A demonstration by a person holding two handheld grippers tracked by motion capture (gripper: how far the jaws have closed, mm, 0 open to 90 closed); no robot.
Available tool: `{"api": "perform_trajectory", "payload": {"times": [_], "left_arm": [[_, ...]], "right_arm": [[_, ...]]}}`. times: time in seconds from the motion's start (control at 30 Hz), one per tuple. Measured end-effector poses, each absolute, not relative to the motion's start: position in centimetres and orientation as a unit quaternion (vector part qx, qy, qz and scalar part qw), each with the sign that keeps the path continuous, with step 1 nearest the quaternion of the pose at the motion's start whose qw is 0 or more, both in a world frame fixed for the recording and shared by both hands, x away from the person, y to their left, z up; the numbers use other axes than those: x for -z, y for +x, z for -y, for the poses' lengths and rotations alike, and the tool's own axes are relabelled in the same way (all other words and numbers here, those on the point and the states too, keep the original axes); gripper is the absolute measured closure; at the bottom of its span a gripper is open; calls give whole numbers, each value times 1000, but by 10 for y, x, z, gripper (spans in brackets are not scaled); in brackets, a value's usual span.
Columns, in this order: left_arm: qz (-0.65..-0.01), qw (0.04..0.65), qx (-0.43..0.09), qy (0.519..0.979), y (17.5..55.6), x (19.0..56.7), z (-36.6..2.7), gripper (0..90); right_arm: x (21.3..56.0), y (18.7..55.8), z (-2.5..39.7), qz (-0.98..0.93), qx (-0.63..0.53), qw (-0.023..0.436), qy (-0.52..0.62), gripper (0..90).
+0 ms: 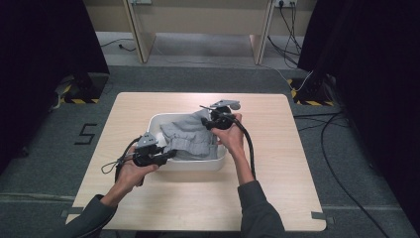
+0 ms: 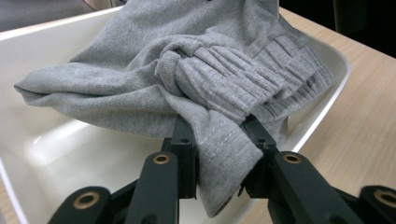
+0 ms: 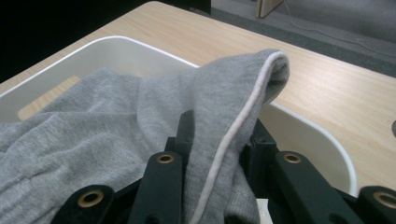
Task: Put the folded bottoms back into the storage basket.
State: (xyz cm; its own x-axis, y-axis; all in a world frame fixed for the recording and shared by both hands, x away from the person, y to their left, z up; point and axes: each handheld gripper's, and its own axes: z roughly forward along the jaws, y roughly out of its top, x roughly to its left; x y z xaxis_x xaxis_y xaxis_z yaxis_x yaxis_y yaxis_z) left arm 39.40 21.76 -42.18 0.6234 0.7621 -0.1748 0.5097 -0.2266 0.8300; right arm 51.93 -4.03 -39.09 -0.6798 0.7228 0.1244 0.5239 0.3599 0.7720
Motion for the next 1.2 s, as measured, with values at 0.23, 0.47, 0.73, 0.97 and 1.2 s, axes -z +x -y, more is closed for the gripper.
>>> {"api": "perform_trajectory", "payload": {"times": [0.23, 0.47, 0.73, 0.97, 1.2], "left_arm": [[-422, 459, -134, 770, 396, 426, -224, 706], [-427, 452, -128, 773, 397, 432, -226, 698], [-430, 447, -122, 774, 398, 437, -227, 683], [-433, 444, -126, 774, 398, 437, -229, 670], [-431, 442, -132, 776, 396, 434, -230, 645]], "right_arm": [[399, 522, 35, -823, -402, 109, 386, 730], [407, 524, 29, -835, -375, 109, 388, 727], [414, 527, 28, -848, -347, 104, 386, 708], [420, 529, 27, -858, -330, 102, 381, 678], [422, 529, 28, -857, -324, 92, 389, 609]]}}
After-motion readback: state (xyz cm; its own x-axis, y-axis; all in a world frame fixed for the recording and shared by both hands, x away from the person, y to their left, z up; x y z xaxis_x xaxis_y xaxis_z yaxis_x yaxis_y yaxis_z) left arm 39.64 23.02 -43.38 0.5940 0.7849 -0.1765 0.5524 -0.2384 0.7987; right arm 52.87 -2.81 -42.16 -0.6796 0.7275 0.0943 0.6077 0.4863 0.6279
